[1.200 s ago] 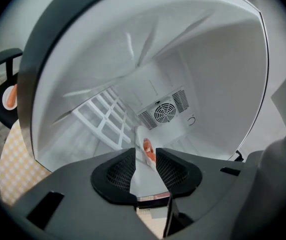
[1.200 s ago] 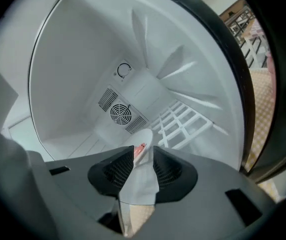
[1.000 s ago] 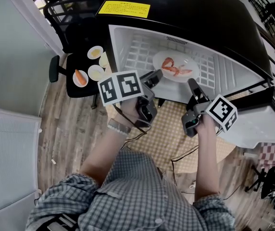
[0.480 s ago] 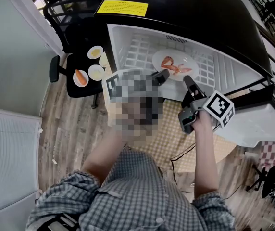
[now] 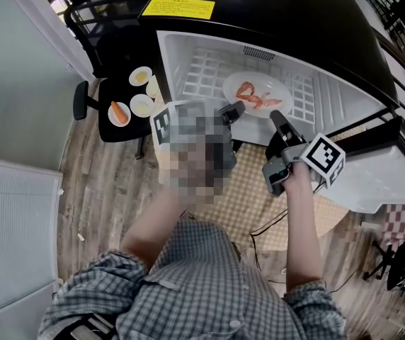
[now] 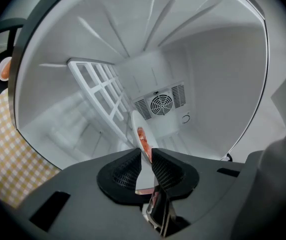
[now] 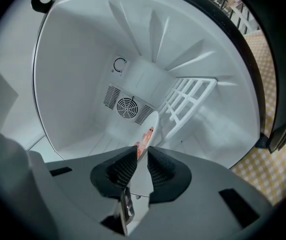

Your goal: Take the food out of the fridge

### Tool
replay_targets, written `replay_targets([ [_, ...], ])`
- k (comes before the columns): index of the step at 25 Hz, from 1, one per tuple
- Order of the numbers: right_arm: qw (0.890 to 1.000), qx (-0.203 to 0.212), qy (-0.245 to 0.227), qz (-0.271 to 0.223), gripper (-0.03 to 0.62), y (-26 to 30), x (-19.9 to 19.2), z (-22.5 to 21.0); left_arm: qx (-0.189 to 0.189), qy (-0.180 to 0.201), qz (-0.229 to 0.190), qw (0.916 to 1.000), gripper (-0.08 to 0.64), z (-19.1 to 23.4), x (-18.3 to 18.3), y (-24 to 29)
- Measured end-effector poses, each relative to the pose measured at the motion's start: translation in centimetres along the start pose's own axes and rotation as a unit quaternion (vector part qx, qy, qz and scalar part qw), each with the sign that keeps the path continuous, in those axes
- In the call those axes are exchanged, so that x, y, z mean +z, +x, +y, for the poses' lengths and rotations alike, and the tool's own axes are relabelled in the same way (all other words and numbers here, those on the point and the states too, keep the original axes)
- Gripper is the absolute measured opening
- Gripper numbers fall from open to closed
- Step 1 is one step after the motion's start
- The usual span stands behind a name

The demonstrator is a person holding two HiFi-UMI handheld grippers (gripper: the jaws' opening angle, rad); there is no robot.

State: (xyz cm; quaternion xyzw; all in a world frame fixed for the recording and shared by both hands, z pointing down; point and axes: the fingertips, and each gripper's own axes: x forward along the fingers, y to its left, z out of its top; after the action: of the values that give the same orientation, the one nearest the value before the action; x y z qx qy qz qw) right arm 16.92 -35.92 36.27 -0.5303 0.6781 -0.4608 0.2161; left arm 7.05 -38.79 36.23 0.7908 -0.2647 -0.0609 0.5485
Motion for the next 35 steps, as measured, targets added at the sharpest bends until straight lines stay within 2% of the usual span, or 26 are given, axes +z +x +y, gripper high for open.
replay_targets([
  [19,1.0,0.002,0.015,0.006,0.06,0.1,-0.3,-0.4,-0.004,0.009,0.004,0.9999,0.063,0.0,0.0,0.0],
  [29,1.0,0.025,-0.002,0.008,0.06,-8.4,-3.3,-0.5,-0.016,0.026,-0.006,0.9995,0.061,-2.7,-7.9,-3.9],
  [35,0.999,0.028,0.003,0.016,0.06,-11.3,-4.7,-1.4,-0.012,0.028,-0.002,0.9995,0.061,-3.0,-11.2,-4.9],
])
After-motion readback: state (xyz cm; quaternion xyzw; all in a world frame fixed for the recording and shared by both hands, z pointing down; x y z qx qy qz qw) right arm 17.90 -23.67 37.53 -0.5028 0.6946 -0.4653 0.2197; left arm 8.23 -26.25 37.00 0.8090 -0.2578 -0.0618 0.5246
